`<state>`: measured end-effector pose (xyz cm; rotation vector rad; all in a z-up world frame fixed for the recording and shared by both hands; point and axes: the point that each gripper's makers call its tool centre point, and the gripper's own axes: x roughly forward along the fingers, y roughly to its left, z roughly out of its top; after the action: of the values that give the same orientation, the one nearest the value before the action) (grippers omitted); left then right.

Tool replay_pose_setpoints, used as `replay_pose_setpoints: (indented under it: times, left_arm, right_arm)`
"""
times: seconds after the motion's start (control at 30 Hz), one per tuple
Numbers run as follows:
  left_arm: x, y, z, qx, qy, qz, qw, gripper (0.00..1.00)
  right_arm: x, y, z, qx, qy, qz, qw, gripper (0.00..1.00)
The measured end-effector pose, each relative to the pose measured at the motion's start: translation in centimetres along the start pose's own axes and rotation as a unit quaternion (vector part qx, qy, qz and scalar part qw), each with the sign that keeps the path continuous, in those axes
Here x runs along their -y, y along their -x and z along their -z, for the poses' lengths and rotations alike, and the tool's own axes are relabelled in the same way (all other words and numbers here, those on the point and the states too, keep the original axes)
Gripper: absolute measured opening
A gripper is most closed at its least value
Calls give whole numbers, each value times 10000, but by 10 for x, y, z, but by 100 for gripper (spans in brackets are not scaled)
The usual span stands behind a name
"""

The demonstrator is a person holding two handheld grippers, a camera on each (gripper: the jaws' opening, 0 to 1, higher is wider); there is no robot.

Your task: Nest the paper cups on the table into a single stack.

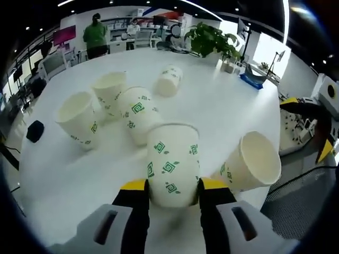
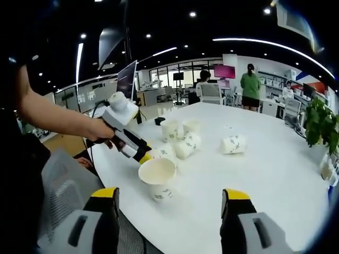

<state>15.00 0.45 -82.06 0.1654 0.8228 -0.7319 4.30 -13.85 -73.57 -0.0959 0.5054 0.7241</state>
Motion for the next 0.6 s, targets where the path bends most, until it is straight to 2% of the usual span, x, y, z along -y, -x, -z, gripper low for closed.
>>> replay_pose_setpoints:
  times: [0.23,0.4,0.6]
  left_arm:
    - [9,16,4,-20,-390,105,9992,35]
    - [10,27,4,37,-511,98,9986,35]
    - [12,44,-6,231,-603,52,9979,35]
  right_arm:
    - [-3,-3,-4,47,-70,-50,10000,76]
    - [-6,-6,-10,114,-106,-103,9998,75]
    - [-7,-10,-21,324,-127,-164,9993,68]
